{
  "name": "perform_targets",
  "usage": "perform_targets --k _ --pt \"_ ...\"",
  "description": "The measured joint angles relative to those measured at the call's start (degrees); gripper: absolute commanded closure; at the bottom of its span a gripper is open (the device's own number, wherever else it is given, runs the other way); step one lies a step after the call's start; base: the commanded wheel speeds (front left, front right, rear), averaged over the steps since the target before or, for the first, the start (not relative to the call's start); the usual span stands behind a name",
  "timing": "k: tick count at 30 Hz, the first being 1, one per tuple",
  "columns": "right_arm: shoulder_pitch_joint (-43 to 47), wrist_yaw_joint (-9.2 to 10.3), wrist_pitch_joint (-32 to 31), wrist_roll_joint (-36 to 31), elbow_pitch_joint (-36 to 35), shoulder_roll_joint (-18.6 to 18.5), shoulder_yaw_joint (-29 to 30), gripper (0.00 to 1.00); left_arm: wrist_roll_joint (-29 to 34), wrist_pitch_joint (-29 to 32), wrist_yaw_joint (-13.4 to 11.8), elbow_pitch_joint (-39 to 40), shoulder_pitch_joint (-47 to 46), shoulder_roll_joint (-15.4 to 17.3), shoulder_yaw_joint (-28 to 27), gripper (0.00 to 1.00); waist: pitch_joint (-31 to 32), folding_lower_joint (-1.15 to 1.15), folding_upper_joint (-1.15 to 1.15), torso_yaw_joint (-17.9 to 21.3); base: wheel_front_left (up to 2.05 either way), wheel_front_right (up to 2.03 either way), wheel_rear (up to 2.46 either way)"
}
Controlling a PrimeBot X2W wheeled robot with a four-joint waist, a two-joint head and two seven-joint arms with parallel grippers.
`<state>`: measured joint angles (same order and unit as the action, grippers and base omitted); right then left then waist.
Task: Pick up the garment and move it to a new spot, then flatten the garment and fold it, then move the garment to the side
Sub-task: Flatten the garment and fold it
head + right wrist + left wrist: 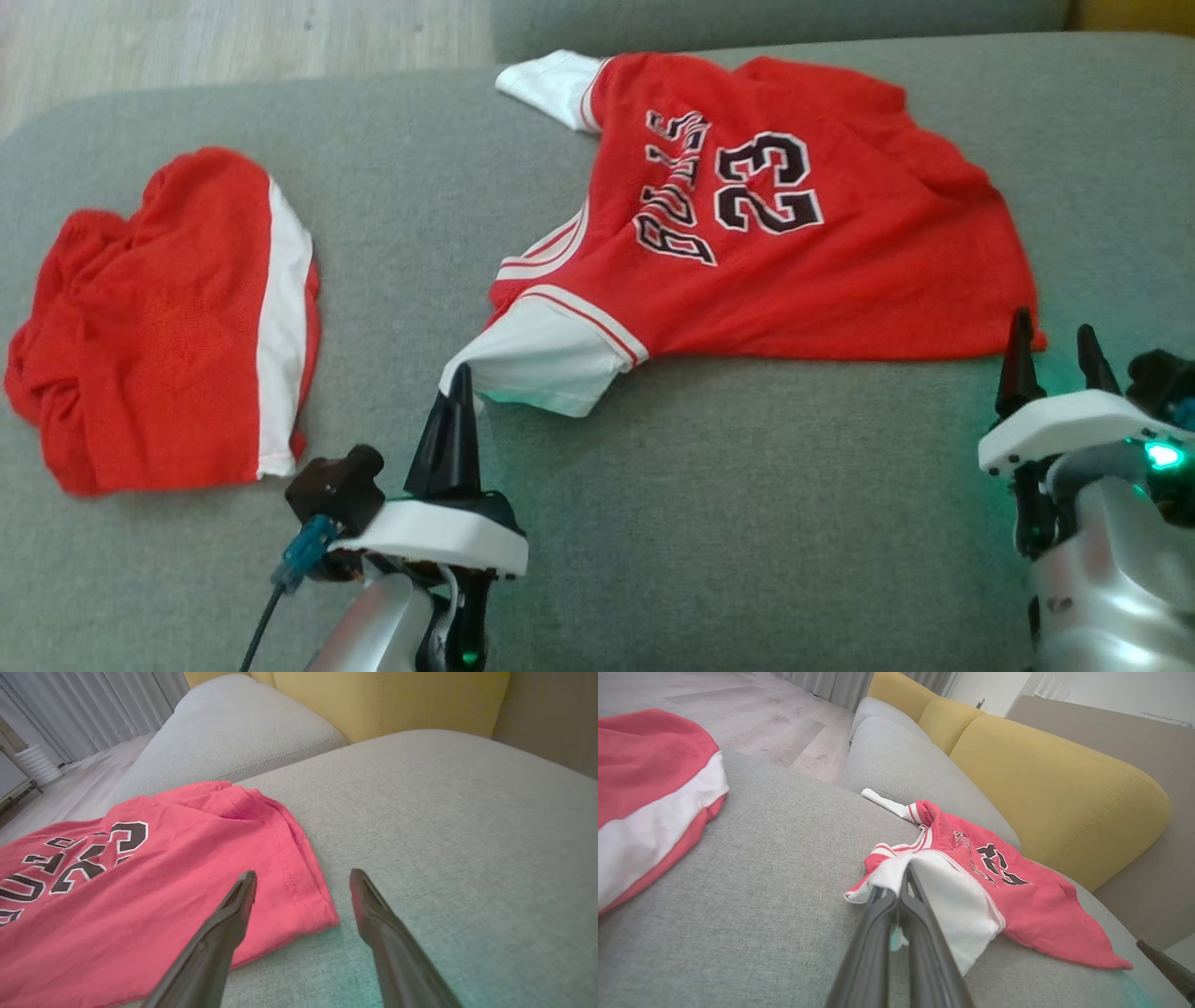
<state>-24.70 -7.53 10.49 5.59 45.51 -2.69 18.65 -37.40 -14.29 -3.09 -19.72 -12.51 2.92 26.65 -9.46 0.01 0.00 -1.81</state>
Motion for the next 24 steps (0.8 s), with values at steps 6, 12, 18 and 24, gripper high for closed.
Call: perform_targets --k 6,12,18,24 --pt "-1.9 0.00 0.0 -4.8 4.8 0.0 5.2 0.00 0.0 0.0 -0.5 1.5 0.0 -0.1 0.1 1.00 -1.2 0.00 0.00 -1.4 0.00 0.00 0.00" --pt "-3.0 0.00 0.1 -5.7 9.6 0.0 6.0 0.00 -0.6 0.0 -0.5 1.5 0.1 -0.1 0.9 1.00 -1.1 0.00 0.00 -1.5 0.00 0.00 0.00" --pt "-5.3 0.00 1.0 -5.7 12.8 -0.1 4.7 0.00 -0.6 0.0 -0.5 1.4 0.1 -0.1 1.0 1.00 -1.0 -0.01 0.00 -1.1 0.00 0.00 0.00" --pt "-6.8 0.00 1.7 -5.2 14.6 -0.1 2.5 1.00 -0.3 0.0 -0.4 1.0 0.1 -0.1 0.6 1.00 -1.1 0.00 0.00 -0.5 0.00 0.00 0.00"
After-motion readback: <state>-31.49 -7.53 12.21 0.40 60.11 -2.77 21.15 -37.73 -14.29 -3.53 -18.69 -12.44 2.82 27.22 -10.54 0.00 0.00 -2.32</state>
